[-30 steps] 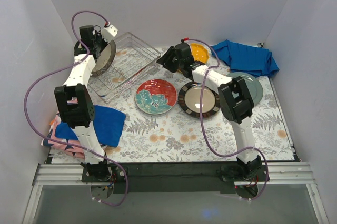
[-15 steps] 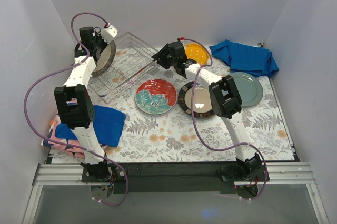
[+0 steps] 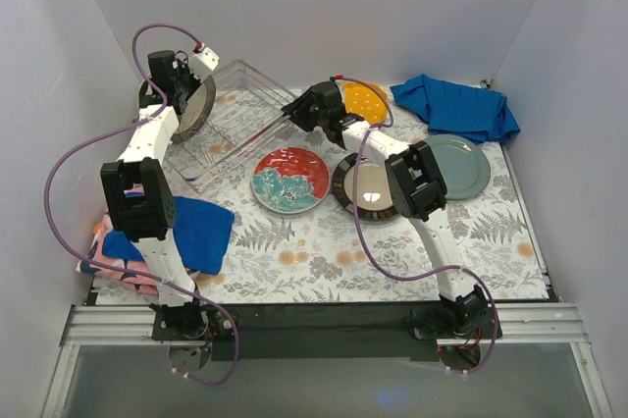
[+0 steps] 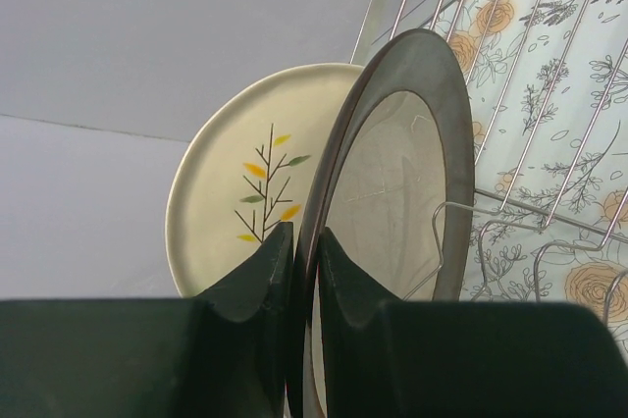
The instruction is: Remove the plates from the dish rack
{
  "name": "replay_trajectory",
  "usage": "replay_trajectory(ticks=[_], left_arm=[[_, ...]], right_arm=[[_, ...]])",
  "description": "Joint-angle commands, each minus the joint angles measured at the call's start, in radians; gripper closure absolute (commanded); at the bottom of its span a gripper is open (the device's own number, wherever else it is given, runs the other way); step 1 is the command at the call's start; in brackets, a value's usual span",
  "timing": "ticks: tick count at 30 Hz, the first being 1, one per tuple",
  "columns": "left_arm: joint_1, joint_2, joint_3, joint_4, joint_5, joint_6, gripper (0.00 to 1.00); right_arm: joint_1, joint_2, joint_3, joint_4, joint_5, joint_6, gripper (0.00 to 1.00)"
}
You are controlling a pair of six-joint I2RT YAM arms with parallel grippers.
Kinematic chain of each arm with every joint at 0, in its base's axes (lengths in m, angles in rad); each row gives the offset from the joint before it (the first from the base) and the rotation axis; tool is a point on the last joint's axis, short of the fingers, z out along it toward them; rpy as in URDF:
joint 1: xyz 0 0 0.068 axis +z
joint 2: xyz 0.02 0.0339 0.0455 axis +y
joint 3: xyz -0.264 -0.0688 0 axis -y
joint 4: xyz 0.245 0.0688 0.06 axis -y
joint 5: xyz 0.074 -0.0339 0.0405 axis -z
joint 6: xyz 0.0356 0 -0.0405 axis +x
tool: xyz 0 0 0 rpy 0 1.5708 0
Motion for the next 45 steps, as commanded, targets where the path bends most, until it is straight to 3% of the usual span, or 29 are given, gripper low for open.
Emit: replay_trajectory(ticks=[1, 3, 7, 15, 22, 28, 32, 35, 40, 45], left_arm=[[0.022, -0.051, 0.033, 0.154, -0.089, 0.009, 1.00], [0.032, -0.039, 0.041, 0.159, -0.104, 0.032, 1.00], [0.081, -0.022, 0.057, 0.177, -0.080, 0.003, 1.00], [0.072, 0.004, 0.151, 0.197, -0.112, -0.052, 1.00], [0.069, 0.030, 0.200, 0.176, -0.120, 0.018, 1.00], [0.101, 0.045, 0.174, 0.195, -0.072, 0.004, 1.00], [0.103, 0.062, 0.173, 0.224, -0.127, 0.015, 1.00], [0.117, 0.026, 0.078, 0.324, -0.175, 0.053, 1.00], [0.131, -0.033, -0.016, 0.363, -0.112, 0.023, 1.00], [0.124, 0.036, 0.100, 0.326, -0.077, 0.033, 1.00]], right_arm=[[-0.014, 0.032, -0.055, 0.044, 0.000, -0.036, 0.91], [-0.014, 0.033, -0.055, 0.068, -0.011, -0.090, 0.99], [-0.022, 0.021, -0.080, 0.088, -0.039, -0.098, 0.99], [-0.028, 0.009, -0.115, 0.093, -0.048, -0.116, 0.99], [-0.040, 0.013, -0.135, 0.136, -0.083, -0.116, 0.99], [-0.043, 0.015, -0.139, 0.142, -0.088, -0.142, 0.99], [-0.046, 0.010, -0.149, 0.163, -0.100, -0.155, 0.99], [-0.046, 0.013, -0.133, 0.166, -0.094, -0.173, 0.99], [-0.055, 0.015, -0.136, 0.156, -0.088, -0.179, 0.99], [-0.058, 0.012, -0.149, 0.157, -0.096, -0.191, 0.99]])
